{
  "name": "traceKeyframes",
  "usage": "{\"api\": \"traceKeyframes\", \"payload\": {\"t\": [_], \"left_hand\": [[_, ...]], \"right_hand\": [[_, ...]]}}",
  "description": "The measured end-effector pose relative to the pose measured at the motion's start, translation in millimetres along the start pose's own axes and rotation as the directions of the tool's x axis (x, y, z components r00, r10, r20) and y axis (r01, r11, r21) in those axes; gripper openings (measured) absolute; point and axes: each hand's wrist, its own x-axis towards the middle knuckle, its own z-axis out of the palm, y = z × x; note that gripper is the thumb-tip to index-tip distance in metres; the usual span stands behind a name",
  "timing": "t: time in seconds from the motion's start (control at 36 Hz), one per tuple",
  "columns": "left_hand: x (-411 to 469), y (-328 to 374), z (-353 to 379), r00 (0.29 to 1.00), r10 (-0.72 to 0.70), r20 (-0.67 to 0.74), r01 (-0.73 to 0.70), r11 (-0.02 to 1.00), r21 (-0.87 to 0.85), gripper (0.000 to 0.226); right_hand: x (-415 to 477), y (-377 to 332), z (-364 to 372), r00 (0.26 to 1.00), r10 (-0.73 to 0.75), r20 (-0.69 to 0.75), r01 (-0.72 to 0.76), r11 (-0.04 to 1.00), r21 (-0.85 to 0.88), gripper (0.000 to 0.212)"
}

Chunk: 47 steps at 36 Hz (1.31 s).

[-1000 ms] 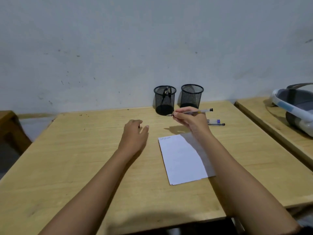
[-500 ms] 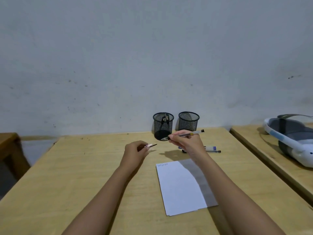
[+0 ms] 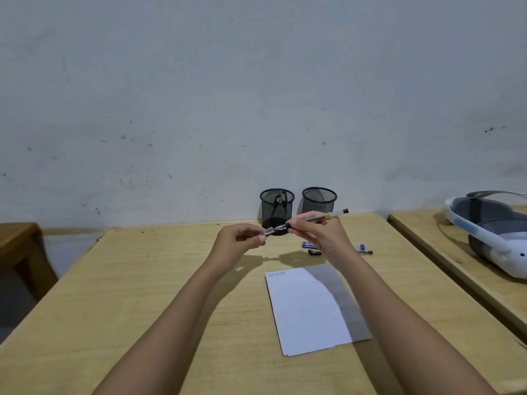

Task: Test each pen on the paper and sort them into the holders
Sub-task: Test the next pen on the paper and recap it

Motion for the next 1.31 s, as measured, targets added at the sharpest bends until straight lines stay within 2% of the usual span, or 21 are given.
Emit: {"api": "traceKeyframes", "payload": {"t": [0.39,0.58,0.69,0.83,0.94,1.11,1.19,1.25,1.31], "left_hand": [[-3,11,-5,1.0,-0.009,0.014,0.01,1.0,-0.011,0.013],[-9,18,3,0.999,0.01,0.052,-0.008,0.999,-0.04,0.009],[-10,19,6,1.0,0.019,0.025,-0.017,0.998,-0.06,0.009],[-7,17,6,1.0,0.025,0.015,-0.025,0.998,-0.05,0.014],[-6,20,6,0.999,0.025,0.031,-0.023,0.997,-0.07,0.011],[-6,29,5,0.998,0.054,0.027,-0.051,0.994,-0.096,0.017],[-3,30,-5,0.998,0.065,-0.011,-0.065,0.995,-0.075,0.016],[-1,31,-14,0.997,0.067,-0.047,-0.071,0.994,-0.078,0.016],[2,33,-20,0.994,0.067,-0.085,-0.073,0.995,-0.068,0.017]], "right_hand": [[-4,-3,0,1.0,-0.002,-0.017,0.003,0.998,0.06,0.005],[-5,4,6,0.998,-0.038,0.043,0.04,0.998,-0.05,0.004],[-10,4,13,0.993,-0.112,0.031,0.116,0.975,-0.189,0.008],[-12,5,14,0.984,-0.168,0.062,0.178,0.962,-0.208,0.008],[-10,0,13,0.984,-0.163,0.067,0.174,0.952,-0.251,0.009],[-2,-12,5,0.99,-0.06,0.126,0.08,0.983,-0.164,0.004],[-2,-22,-5,0.99,-0.052,0.128,0.06,0.996,-0.058,0.005],[-2,-28,-13,0.991,-0.072,0.115,0.086,0.988,-0.125,0.008],[-2,-31,-15,0.986,-0.088,0.144,0.132,0.934,-0.332,0.012]]}}
